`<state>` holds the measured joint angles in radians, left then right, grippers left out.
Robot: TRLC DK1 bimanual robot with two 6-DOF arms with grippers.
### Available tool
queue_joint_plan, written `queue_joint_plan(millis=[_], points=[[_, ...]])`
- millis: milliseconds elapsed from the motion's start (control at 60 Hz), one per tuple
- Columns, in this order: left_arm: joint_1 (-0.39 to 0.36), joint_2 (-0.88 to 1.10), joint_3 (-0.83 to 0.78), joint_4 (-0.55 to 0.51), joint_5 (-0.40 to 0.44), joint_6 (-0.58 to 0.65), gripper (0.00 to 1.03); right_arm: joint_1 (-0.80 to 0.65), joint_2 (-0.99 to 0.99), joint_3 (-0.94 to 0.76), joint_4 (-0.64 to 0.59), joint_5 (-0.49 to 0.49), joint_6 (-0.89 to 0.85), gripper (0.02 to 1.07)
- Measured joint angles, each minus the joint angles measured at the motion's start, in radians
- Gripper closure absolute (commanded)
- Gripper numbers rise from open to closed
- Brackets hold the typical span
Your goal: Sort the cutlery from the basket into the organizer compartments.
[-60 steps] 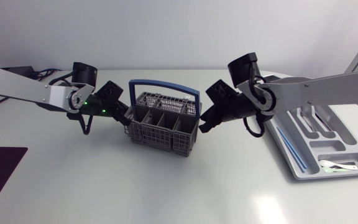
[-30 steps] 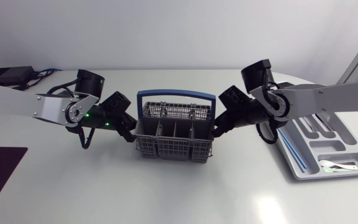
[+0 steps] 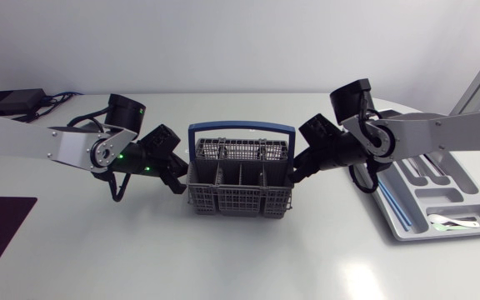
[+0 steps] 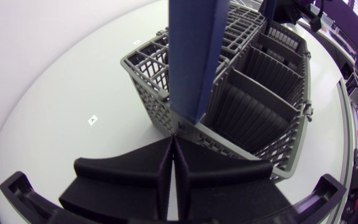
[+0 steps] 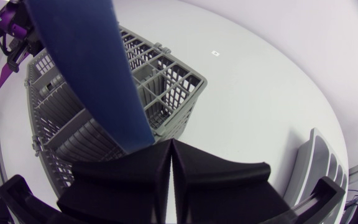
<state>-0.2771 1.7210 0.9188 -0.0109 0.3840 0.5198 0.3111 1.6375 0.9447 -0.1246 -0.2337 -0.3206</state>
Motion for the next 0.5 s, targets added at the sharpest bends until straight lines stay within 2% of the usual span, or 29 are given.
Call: queue_joint_plan(millis=[500], points=[[0.021, -0.010, 0.000, -0.008, 0.002, 0.000, 1.00, 0.003, 0.047, 0.064, 0.001, 0.003, 0.003, 1.02]])
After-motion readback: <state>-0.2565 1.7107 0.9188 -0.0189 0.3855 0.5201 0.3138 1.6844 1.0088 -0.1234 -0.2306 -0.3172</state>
